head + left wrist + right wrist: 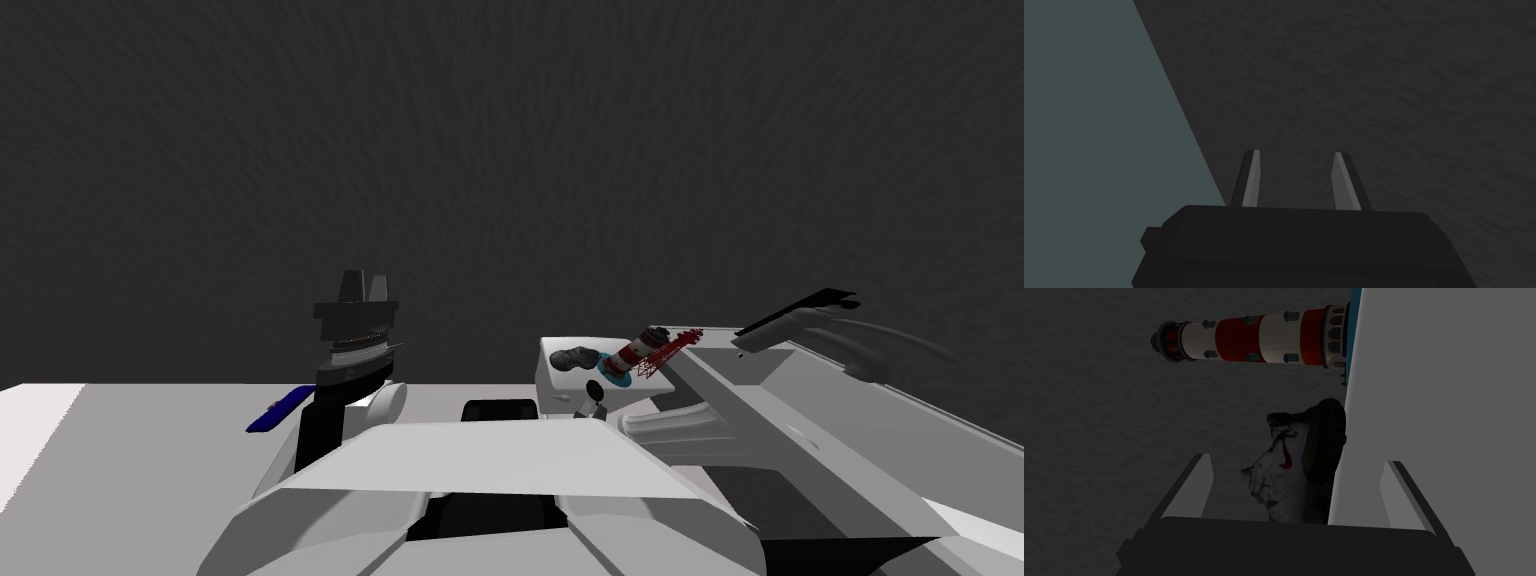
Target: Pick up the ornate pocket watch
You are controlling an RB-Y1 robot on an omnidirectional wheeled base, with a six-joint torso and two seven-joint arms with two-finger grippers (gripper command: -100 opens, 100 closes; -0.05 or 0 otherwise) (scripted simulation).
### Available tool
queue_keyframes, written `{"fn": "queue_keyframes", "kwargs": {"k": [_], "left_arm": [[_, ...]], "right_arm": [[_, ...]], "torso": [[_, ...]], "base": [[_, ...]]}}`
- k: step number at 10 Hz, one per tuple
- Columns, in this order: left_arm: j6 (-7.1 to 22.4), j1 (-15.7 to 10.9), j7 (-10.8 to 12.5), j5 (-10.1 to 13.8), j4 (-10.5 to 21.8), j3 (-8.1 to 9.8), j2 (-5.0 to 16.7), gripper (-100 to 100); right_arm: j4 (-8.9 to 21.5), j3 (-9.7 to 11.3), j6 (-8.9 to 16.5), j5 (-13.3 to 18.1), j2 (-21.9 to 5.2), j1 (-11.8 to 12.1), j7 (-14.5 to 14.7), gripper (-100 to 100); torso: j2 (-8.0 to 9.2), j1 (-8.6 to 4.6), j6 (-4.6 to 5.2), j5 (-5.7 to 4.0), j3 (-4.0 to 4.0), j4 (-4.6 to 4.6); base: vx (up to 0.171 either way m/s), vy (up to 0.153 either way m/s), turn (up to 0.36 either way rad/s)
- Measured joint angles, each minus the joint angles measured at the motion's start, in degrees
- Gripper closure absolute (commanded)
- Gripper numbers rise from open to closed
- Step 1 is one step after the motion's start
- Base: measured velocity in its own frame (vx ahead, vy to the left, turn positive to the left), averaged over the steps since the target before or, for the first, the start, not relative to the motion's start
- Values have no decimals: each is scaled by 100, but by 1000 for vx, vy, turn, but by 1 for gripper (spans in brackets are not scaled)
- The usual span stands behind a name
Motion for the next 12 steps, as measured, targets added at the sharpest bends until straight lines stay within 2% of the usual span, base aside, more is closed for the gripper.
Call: {"fn": "queue_keyframes", "kwargs": {"k": [2, 3, 5, 6, 8, 9, 10, 12], "left_arm": [[0, -1, 0, 0, 0, 0, 0, 0], [0, -1, 0, 0, 0, 0, 0, 0], [0, -1, 0, 0, 0, -1, 0, 0], [0, -1, 0, 0, 0, -1, 0, 0], [0, -1, 0, 0, 0, -1, 0, 0], [0, -1, 0, 0, 0, 0, 0, 0], [0, -1, 0, 0, 0, 0, 0, 0], [0, -1, 0, 0, 0, 0, 0, 0]], "right_arm": [[-76, 28, -186, -199, -144, -225, 135, -100], [52, 29, -233, -269, -131, -354, 109, -100], [460, 21, -376, -534, -104, -788, 16, -100], [409, 60, -478, -652, -157, -938, 121, -100], [552, 68, -634, -840, -202, -1272, 144, -100], [456, 90, -742, -961, -303, -1392, 243, -100], [606, 76, -809, -1042, -313, -1562, 213, -100], [605, 91, -936, -1197, -394, -1784, 277, -100]], "torso": [[34, 8, -1, 2, 19, 7], [35, 9, -1, 2, 20, 8], [40, 11, -1, 2, 23, 9], [45, 16, -1, 3, 26, 10], [22, -4, -7, 12, 19, 18], [20, -10, -7, 13, 19, 20], [9, -12, -7, 12, 13, 18], [-8, -13, -12, 19, 7, 23]], "base": [[-103, 25, -8], [-92, 21, -10], [-120, 37, -12], [-90, 18, -12], [-105, 13, -9], [-80, 13, -1], [-83, 20, -15], [-63, 17, -6]]}}
